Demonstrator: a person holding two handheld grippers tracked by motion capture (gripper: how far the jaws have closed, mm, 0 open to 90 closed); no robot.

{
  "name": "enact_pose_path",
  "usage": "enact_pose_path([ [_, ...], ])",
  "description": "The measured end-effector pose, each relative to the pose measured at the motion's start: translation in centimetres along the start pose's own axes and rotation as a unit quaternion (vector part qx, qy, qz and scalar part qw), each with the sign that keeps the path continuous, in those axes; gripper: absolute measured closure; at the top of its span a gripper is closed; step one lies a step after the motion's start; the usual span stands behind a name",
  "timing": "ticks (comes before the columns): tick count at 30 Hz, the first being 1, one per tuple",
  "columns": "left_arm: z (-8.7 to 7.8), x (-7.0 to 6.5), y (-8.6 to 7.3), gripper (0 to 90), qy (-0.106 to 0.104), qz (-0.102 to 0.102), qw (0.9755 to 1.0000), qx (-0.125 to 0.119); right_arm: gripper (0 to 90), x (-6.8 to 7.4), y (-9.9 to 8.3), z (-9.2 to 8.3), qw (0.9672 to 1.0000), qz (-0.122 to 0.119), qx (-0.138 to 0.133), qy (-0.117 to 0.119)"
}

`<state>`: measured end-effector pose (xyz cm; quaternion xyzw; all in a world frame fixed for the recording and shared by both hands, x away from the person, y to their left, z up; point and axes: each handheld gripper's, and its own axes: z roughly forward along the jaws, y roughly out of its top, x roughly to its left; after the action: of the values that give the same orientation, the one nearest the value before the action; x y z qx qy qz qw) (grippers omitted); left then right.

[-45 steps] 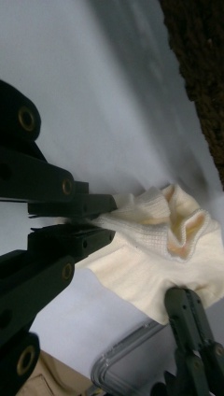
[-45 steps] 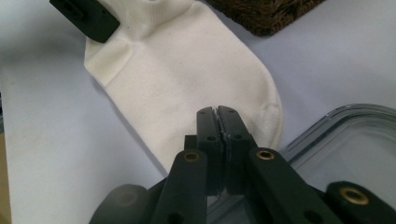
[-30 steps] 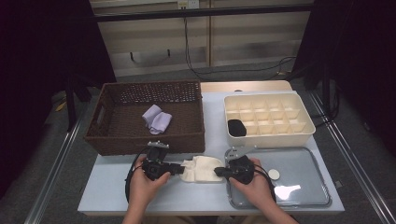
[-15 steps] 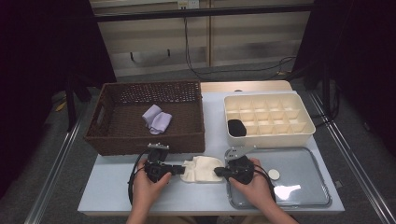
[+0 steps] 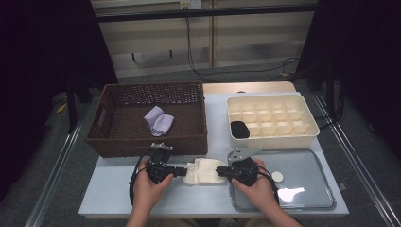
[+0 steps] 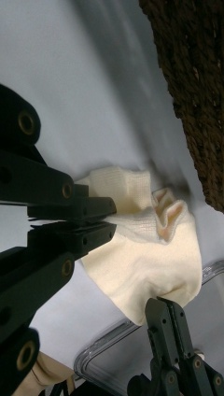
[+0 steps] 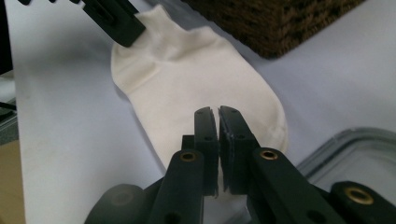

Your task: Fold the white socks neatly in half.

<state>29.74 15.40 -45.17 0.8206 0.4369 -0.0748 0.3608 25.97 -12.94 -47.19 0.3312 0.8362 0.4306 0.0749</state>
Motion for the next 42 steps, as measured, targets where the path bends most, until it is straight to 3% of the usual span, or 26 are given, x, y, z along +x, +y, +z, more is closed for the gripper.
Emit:
enact_pose_path([
  [2,-0.1,0.0,0.1,87.3,-0.004,0.002,1.0,0.003,85.9,0.2,0.3,0.1,1.0,-0.007,-0.007,0.001],
  [15,-0.3,-0.6,0.8,87.1,-0.012,0.007,0.9998,0.012,85.6,1.4,1.7,1.9,0.9992,-0.036,0.013,0.011],
  [20,-0.5,-0.9,1.2,87.2,-0.02,0.011,0.9995,0.021,85.5,1.6,1.7,2.9,0.999,-0.034,0.024,0.018],
  [23,-0.8,-1.0,1.4,87.3,-0.02,0.0,0.9996,0.022,85.5,1.6,1.6,3.5,0.9986,-0.036,0.037,0.013],
  [24,-0.8,-0.7,1.4,86.5,-0.02,0.003,0.9992,0.033,85.5,1.6,1.6,3.7,0.9986,-0.035,0.037,0.015],
  [28,-0.2,0.2,1.0,77.3,-0.013,-0.023,0.9992,0.029,86.8,1.7,1.6,3.6,0.9981,-0.04,0.047,0.009],
  [32,0.1,0.8,0.5,71.4,-0.009,-0.032,0.9993,0.017,86.8,1.5,1.3,3.2,0.9981,-0.038,0.048,0.007],
  [34,0.2,1.1,0.4,65.9,-0.001,-0.025,0.9996,0.013,86.9,1.3,1.1,3.0,0.9984,-0.034,0.044,0.008],
  [37,0.3,1.4,0.3,64.7,-0.006,-0.042,0.9991,0.001,86.9,1.2,0.9,2.8,0.9985,-0.033,0.042,0.007],
  [40,0.6,1.6,0.1,66.7,-0.009,-0.052,0.9986,0.008,86.9,1.3,0.8,2.7,0.9984,-0.036,0.043,0.004],
  [42,0.9,1.7,0.0,66.7,-0.007,-0.045,0.9989,0.011,87.0,1.3,0.7,2.6,0.9986,-0.031,0.041,0.005],
])
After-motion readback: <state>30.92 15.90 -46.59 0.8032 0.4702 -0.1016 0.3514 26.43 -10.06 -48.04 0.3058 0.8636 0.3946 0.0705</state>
